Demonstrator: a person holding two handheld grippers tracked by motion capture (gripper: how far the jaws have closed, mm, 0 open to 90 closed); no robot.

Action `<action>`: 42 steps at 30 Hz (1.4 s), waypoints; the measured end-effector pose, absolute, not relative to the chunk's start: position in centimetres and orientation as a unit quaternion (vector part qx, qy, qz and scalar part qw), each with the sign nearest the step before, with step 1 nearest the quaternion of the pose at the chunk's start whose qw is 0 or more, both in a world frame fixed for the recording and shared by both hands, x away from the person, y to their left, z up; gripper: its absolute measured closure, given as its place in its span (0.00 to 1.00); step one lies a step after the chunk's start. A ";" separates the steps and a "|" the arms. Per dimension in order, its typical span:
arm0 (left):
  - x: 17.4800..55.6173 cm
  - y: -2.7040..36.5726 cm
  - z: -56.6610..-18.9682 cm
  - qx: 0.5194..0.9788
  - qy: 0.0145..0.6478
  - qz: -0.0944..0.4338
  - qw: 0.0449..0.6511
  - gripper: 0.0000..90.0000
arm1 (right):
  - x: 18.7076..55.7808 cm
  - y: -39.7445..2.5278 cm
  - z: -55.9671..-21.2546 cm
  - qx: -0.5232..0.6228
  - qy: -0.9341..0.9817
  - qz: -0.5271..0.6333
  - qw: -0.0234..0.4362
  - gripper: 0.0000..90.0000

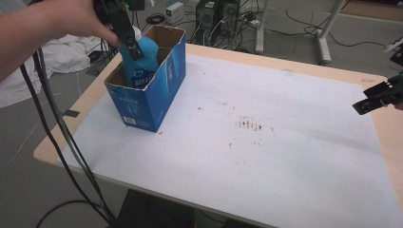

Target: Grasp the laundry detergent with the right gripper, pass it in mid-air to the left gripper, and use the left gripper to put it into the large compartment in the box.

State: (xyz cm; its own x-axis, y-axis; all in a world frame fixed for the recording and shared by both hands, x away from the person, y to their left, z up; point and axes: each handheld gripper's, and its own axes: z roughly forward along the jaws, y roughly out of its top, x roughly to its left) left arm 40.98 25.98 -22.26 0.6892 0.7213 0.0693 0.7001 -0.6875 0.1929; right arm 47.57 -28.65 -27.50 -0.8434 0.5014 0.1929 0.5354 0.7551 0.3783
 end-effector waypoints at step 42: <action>41.1 25.7 -26.7 0.926 0.373 0.049 0.038 0.42 | 47.3 -29.0 -27.8 -0.282 -0.935 -0.211 0.039 0.14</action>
State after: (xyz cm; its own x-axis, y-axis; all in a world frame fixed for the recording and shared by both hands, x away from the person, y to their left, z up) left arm 41.13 25.68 -26.71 0.7176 0.6937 0.0615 0.6864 -0.7194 0.1066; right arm 47.26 -29.03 -27.83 -0.8381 0.5105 0.1922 0.5436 0.7520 0.3728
